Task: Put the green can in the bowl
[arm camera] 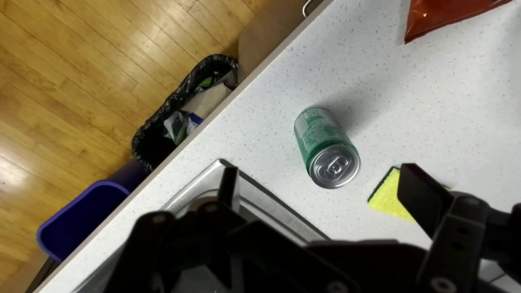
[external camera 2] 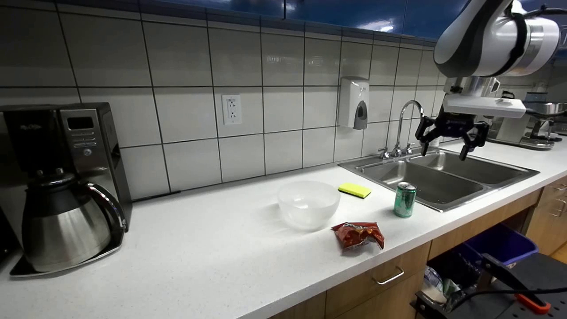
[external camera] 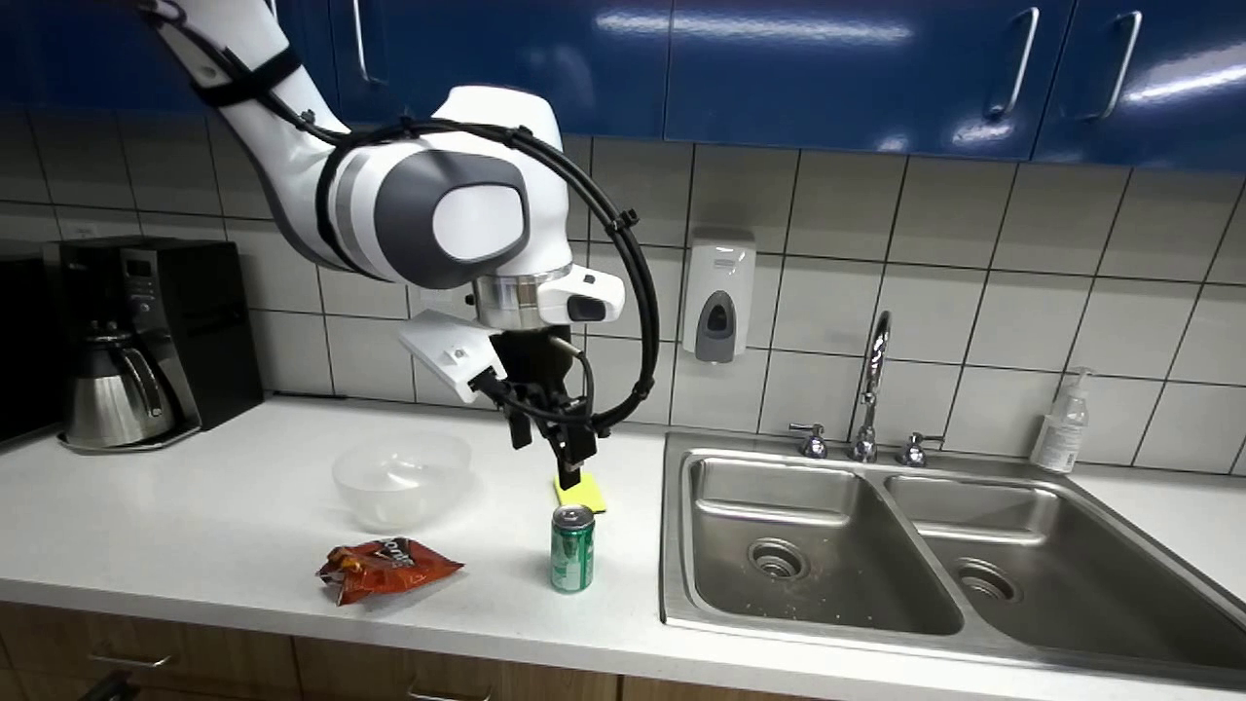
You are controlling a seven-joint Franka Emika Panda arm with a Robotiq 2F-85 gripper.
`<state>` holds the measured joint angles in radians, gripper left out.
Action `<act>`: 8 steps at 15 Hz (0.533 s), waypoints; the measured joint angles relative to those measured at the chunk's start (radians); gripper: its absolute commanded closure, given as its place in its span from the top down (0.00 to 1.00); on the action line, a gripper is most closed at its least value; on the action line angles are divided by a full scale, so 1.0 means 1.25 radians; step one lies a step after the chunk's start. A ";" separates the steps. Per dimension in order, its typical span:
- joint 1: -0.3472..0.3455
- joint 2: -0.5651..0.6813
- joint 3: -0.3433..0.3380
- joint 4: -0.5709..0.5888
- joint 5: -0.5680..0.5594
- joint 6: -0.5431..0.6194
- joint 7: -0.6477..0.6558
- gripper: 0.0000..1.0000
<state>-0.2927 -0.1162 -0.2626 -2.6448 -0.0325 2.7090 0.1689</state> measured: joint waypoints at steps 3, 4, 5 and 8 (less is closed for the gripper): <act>0.001 0.035 0.000 0.021 0.007 0.004 0.000 1.00; 0.002 0.048 0.000 0.031 0.011 0.005 0.000 1.00; 0.002 0.062 0.000 0.042 0.015 0.007 0.000 1.00; 0.007 0.110 0.000 0.082 0.045 0.013 -0.006 1.00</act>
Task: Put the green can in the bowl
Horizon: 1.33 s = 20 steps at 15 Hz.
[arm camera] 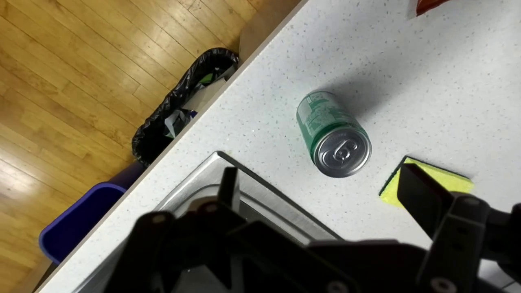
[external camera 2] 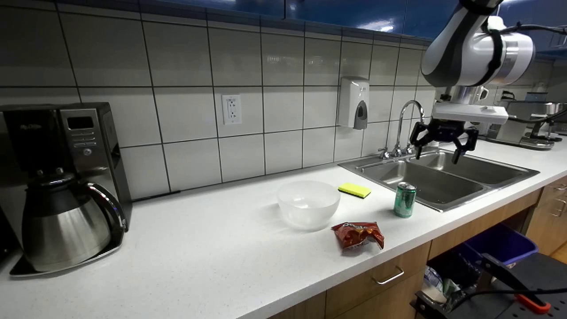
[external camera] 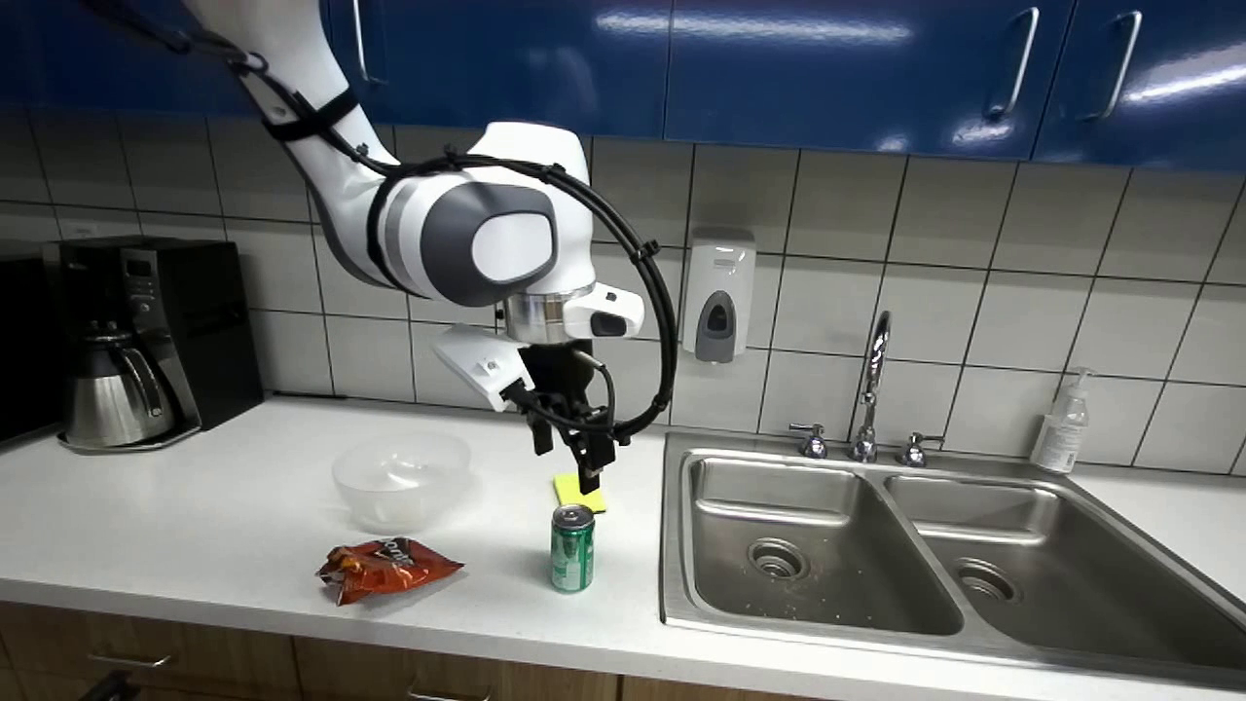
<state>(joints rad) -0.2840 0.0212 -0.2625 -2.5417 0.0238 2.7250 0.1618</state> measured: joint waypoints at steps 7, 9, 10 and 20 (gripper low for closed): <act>0.009 0.145 0.016 0.119 0.107 -0.002 -0.054 1.00; 0.009 0.187 0.024 0.154 0.119 -0.004 -0.057 1.00; 0.009 0.208 0.027 0.172 0.122 -0.006 -0.057 1.00; 0.009 0.356 0.038 0.308 0.123 -0.068 -0.057 1.00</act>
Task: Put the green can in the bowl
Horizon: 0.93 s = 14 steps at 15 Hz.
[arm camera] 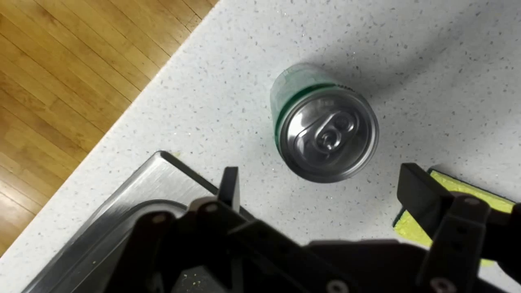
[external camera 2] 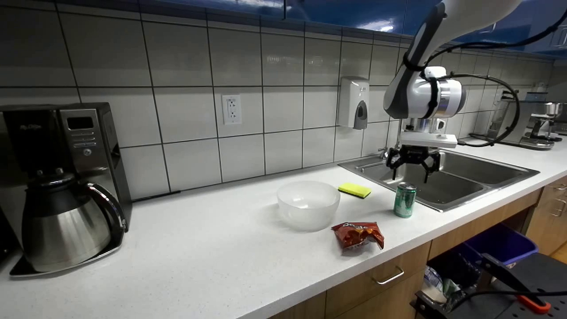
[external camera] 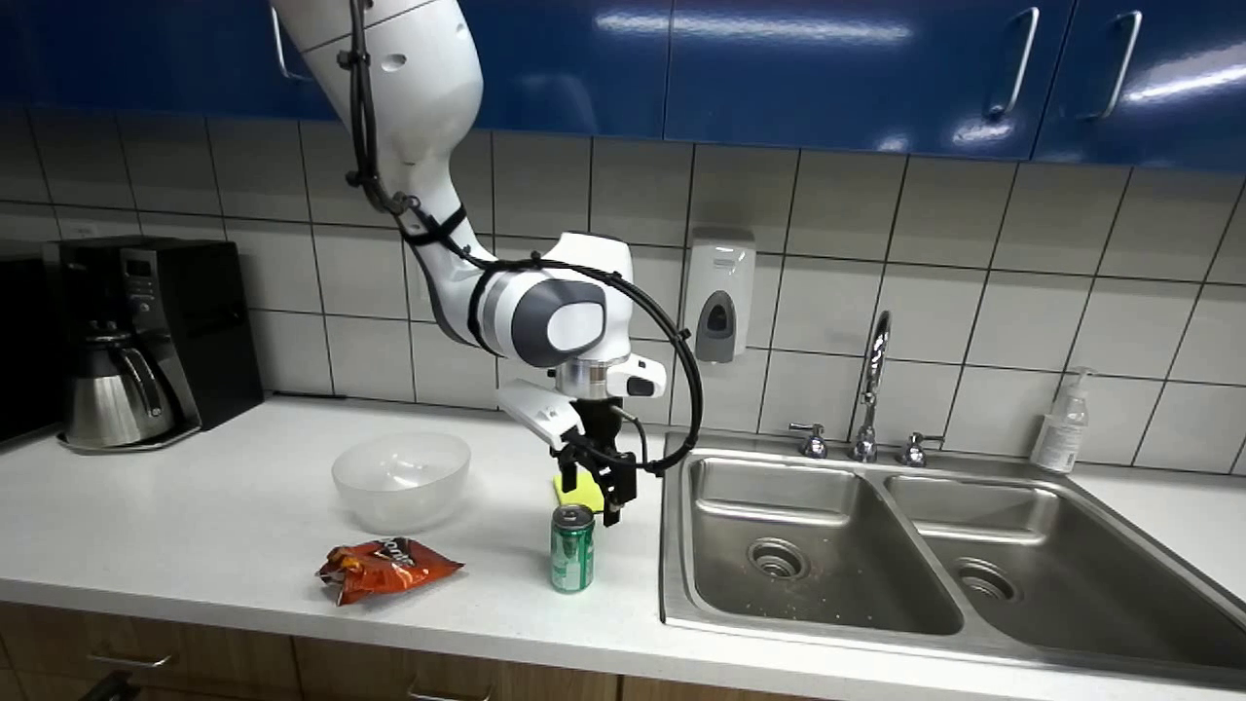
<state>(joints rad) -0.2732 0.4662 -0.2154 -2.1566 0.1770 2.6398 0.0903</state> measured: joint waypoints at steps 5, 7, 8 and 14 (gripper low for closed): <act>0.000 0.038 0.010 0.040 0.000 -0.042 0.000 1.00; 0.001 0.050 0.016 0.051 -0.001 -0.053 0.000 1.00; 0.001 0.055 0.017 0.056 -0.001 -0.058 0.000 1.00; 0.000 0.076 0.018 0.069 -0.001 -0.079 0.000 1.00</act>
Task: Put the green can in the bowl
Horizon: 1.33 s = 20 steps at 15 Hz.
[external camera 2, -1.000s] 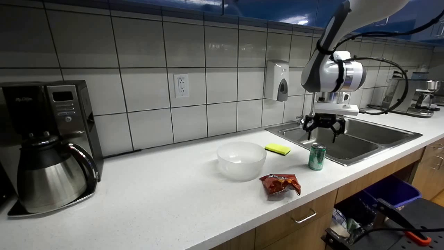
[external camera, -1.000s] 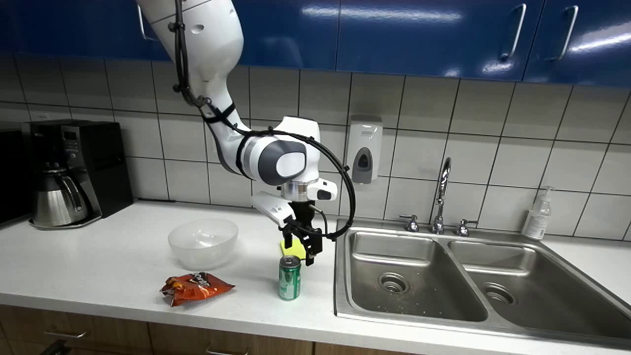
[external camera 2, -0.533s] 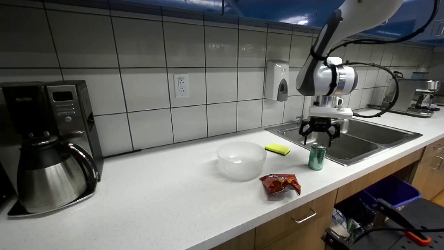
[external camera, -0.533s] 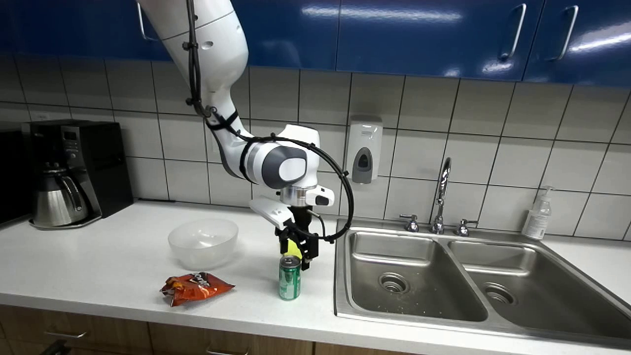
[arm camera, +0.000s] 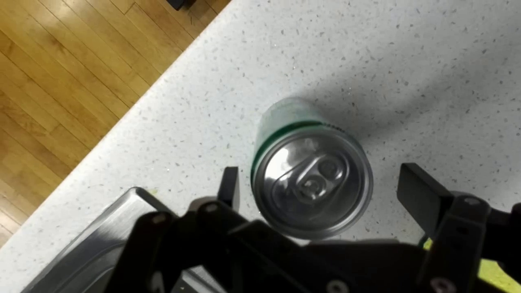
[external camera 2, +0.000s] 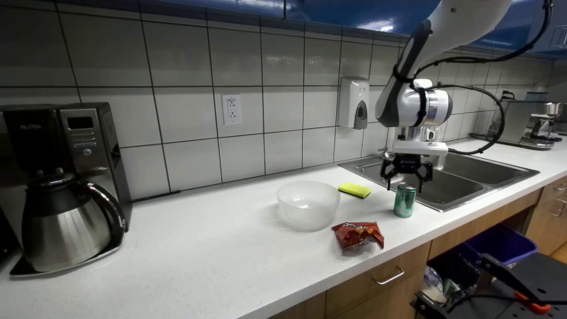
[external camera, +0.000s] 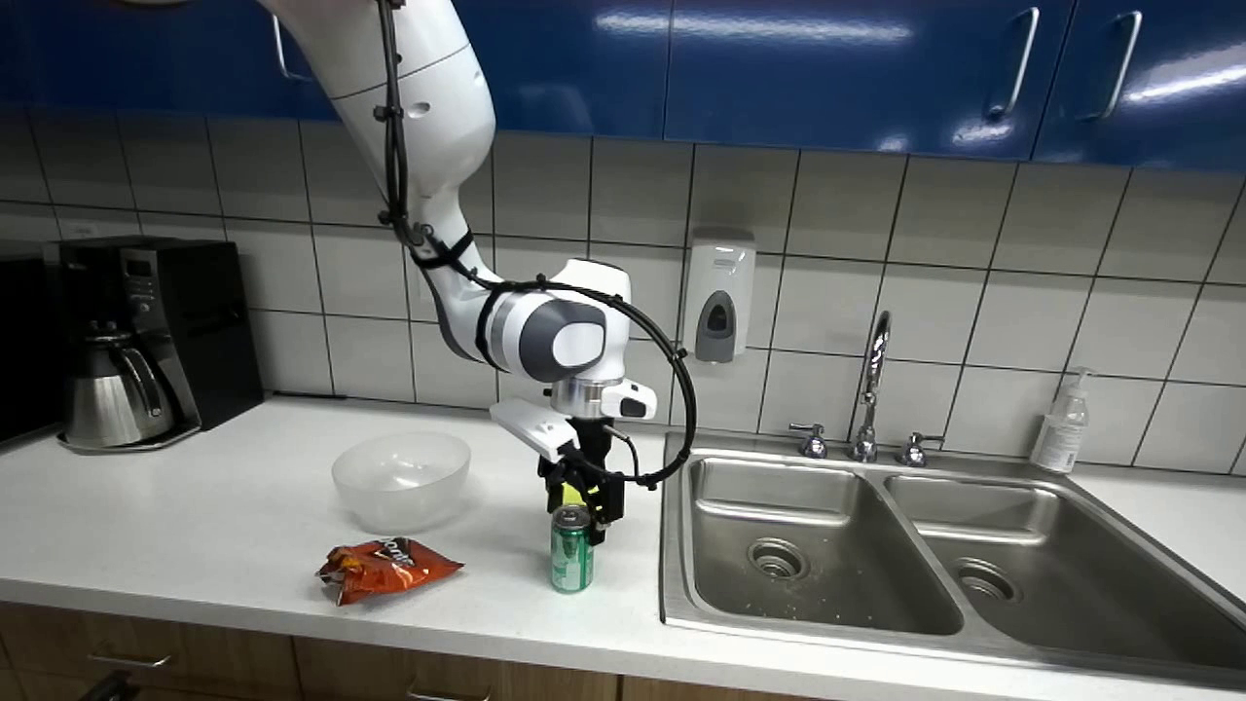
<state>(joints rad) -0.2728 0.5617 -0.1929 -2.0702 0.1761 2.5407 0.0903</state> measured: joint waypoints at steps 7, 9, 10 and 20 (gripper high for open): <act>-0.006 0.004 -0.002 0.000 0.000 -0.008 0.000 0.95; -0.008 0.006 -0.002 0.000 0.000 -0.011 0.000 0.71; -0.008 0.008 -0.002 0.000 0.000 -0.014 0.000 0.69; -0.010 0.019 -0.002 0.001 0.000 -0.029 -0.001 0.38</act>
<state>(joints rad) -0.2850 0.5850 -0.1948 -2.0687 0.1761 2.5041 0.0896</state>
